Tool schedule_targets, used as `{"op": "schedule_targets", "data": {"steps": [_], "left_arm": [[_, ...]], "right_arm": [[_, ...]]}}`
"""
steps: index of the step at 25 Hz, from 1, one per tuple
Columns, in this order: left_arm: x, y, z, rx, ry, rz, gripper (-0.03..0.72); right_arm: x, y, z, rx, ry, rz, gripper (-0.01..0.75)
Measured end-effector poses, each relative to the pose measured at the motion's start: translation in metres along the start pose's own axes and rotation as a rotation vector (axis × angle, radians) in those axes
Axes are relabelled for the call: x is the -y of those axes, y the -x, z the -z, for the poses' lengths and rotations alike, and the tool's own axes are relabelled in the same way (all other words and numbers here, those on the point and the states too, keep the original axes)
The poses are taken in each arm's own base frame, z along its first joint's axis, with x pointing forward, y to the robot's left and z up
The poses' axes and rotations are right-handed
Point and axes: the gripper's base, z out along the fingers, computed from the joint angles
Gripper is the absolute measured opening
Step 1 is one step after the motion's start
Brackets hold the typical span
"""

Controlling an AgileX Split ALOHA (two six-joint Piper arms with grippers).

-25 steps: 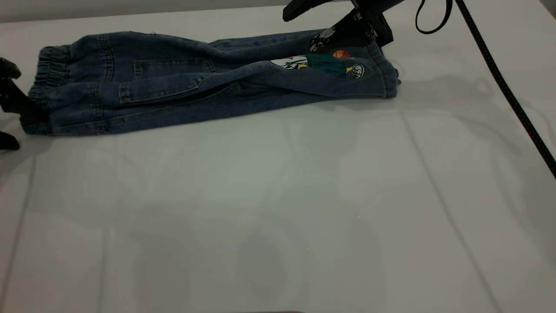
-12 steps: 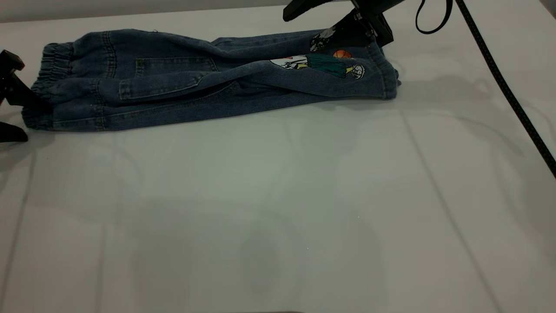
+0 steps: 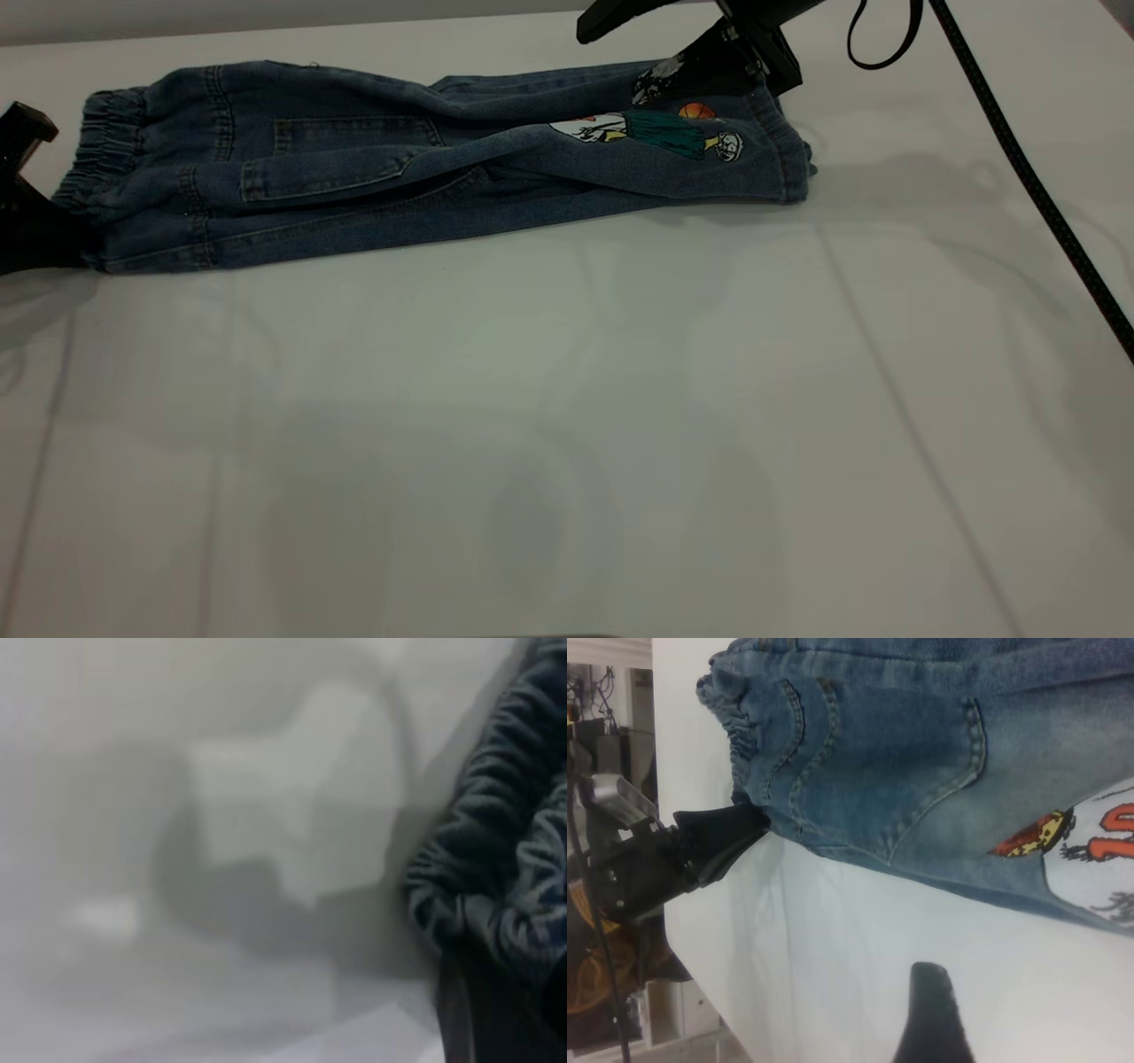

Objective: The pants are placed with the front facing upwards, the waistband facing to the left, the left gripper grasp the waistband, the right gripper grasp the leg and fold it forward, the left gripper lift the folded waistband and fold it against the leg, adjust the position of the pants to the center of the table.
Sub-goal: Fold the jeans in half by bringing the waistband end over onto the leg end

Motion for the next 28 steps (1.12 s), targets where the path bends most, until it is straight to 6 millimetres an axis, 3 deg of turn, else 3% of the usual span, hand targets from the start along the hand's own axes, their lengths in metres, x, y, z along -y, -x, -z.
{"op": "schedule_targets", "data": {"steps": [8,16,22,28], "left_arm": [[0.046,0.01,0.04,0.102,-0.039,-0.191,0.059],[0.102,-0.011,0.061,0.103,-0.067,-0.452,0.059],[0.132,-0.027,0.072,0.112,-0.116,-0.545,0.059],[0.154,-0.042,0.078,0.095,-0.177,-0.608,0.059]], "right_arm": [[-0.017,-0.005,-0.015,0.011,0.076,-0.015,0.431],[-0.039,-0.025,-0.053,0.014,0.022,0.042,0.431],[-0.059,-0.026,-0.09,-0.014,0.028,0.119,0.431],[-0.052,-0.022,-0.125,-0.039,0.025,0.127,0.431]]}}
